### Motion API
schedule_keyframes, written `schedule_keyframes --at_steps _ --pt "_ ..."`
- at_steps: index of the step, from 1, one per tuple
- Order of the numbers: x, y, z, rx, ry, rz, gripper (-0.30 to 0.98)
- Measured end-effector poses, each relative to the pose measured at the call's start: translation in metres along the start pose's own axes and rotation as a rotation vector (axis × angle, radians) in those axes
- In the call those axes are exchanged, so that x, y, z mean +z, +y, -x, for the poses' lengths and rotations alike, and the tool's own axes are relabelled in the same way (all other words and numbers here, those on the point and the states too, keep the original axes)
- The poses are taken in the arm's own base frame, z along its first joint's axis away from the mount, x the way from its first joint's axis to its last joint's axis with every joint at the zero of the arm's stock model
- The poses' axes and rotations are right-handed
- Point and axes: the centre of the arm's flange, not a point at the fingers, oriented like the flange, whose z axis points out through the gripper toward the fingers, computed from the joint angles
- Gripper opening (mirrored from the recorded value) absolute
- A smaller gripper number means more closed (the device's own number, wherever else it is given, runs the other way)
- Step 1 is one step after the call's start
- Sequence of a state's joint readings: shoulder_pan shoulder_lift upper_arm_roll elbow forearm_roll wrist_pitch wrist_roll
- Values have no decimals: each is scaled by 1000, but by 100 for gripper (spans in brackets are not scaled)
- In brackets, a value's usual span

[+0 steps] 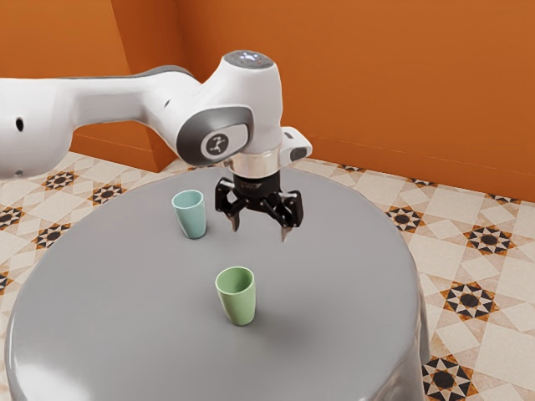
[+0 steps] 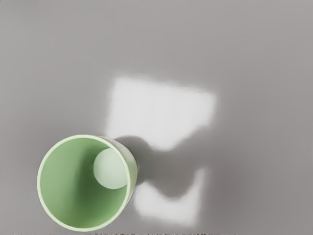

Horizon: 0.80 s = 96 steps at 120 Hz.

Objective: Place the right cup onto the left cup

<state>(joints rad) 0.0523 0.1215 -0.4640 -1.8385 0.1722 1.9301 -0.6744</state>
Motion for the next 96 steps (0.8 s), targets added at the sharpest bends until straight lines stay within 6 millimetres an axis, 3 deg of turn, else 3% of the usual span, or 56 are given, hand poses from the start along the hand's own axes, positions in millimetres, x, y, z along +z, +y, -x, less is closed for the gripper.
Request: schedule_keyframes --at_steps 31,56,96 --pt "35 9 31 -71 -21 -26 69" --pt "55 9 28 -135 -22 -10 69" --pt "104 7 23 -204 -61 -3 69"
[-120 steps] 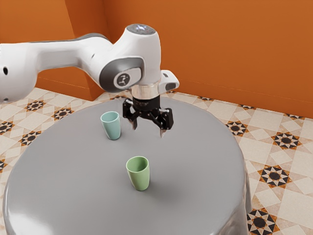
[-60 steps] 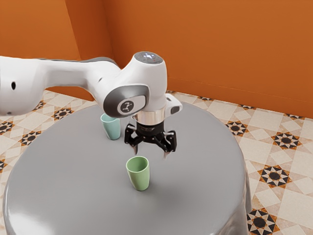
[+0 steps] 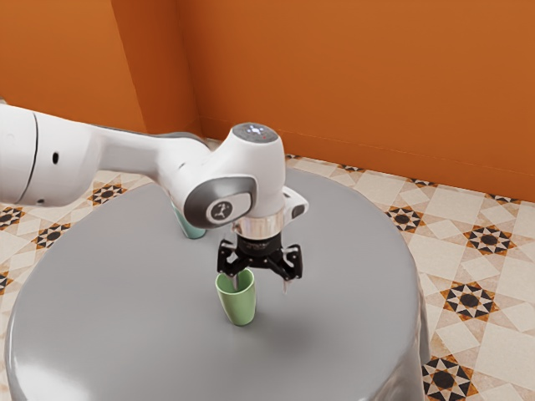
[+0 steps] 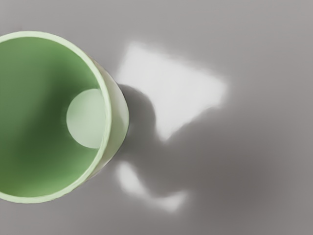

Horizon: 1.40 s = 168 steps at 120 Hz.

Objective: Place the right cup onto the left cup

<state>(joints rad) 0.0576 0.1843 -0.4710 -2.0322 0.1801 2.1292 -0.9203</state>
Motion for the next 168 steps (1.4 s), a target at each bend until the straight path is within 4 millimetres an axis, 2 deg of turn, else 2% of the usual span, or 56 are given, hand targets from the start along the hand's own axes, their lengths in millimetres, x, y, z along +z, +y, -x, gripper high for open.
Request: schedule_keyframes --at_steps 22,46,62,121,134,168 --pt "8 -2 -5 -28 2 6 69" --pt "19 -16 -29 -64 10 5 69" --pt "27 -15 -39 -57 10 9 69" --pt "53 -15 -49 -38 2 10 66" --pt "59 -18 -54 -38 7 10 58" --pt "58 -23 -59 -37 20 7 15"
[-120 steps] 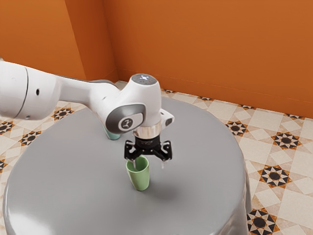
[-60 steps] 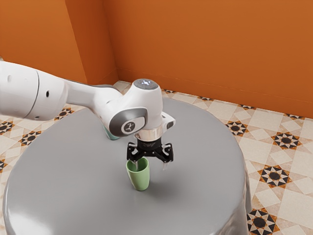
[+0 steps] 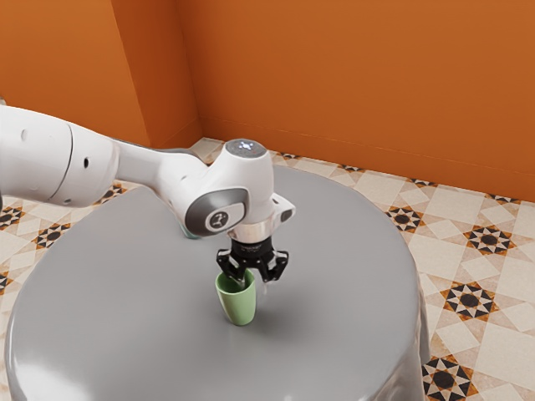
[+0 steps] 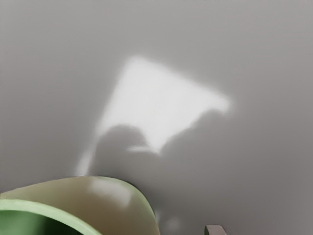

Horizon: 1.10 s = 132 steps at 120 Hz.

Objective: Place the right cup onto the left cup

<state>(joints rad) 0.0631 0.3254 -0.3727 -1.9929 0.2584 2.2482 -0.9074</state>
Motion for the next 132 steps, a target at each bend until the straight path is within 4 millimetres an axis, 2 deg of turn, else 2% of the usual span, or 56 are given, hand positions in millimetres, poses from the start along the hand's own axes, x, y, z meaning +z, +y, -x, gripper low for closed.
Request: schedule_keyframes --at_steps 13,27,62,81,103,132 --pt "1 -5 -4 -5 2 -5 4" --pt "1 -7 -5 -3 3 -8 -3" --pt "-4 -8 -5 8 10 -13 -8" --pt "-26 -11 -6 9 40 -10 -9" --pt "-73 -19 -8 4 94 -10 -10" --pt "-99 -60 -51 -50 113 -35 -10"
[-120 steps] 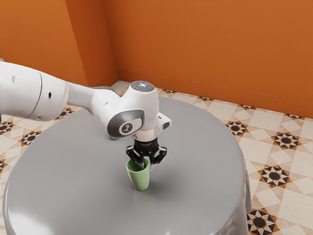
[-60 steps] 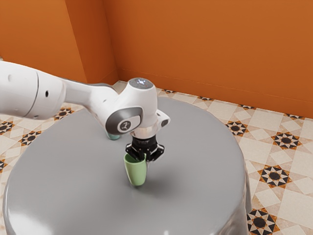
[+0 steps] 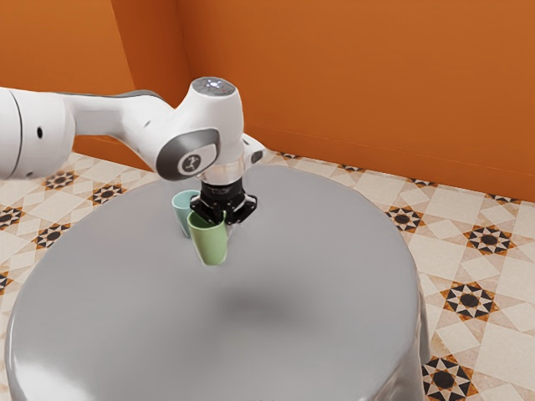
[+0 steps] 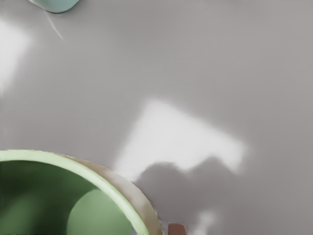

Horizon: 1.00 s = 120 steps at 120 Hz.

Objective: Place the right cup onto the left cup

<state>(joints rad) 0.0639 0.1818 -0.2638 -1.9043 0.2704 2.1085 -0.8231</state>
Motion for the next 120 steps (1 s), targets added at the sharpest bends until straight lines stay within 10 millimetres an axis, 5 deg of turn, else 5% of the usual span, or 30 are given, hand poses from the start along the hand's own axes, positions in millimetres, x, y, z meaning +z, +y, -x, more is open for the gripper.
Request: schedule_keyframes --at_steps 24,49,71,120 --pt "-13 -34 -41 -13 24 -13 -10" --pt "-27 -47 -83 28 61 -17 -10" --pt "-18 -64 -119 68 73 -33 -10" --pt "3 -68 -167 190 80 -28 -10"
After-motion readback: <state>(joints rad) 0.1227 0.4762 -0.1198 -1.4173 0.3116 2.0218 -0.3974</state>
